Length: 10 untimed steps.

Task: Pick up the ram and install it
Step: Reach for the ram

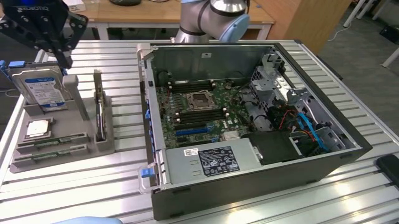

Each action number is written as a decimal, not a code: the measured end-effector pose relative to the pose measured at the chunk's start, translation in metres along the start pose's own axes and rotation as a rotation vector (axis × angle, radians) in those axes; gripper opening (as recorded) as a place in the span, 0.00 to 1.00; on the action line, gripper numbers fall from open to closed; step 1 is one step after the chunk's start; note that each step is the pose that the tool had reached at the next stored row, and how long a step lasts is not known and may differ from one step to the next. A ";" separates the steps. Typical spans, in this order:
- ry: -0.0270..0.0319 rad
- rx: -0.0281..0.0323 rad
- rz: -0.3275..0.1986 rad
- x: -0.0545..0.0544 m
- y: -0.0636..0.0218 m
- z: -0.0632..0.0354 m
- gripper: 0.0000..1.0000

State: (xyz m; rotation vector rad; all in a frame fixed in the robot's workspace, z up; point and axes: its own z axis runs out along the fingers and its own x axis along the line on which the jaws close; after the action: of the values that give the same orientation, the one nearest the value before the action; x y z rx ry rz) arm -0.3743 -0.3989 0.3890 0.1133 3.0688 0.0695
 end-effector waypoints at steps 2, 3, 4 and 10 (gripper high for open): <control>0.0000 -0.0001 0.000 0.005 -0.0004 -0.0002 0.10; 0.0002 -0.0001 0.000 0.008 -0.0005 -0.0004 0.10; 0.0003 0.0000 0.000 0.011 -0.0007 -0.0006 0.10; 0.0010 0.0000 0.000 0.026 -0.0019 -0.0014 0.10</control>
State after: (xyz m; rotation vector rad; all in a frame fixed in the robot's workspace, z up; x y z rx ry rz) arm -0.4002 -0.3989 0.3885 0.1134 3.0697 0.0696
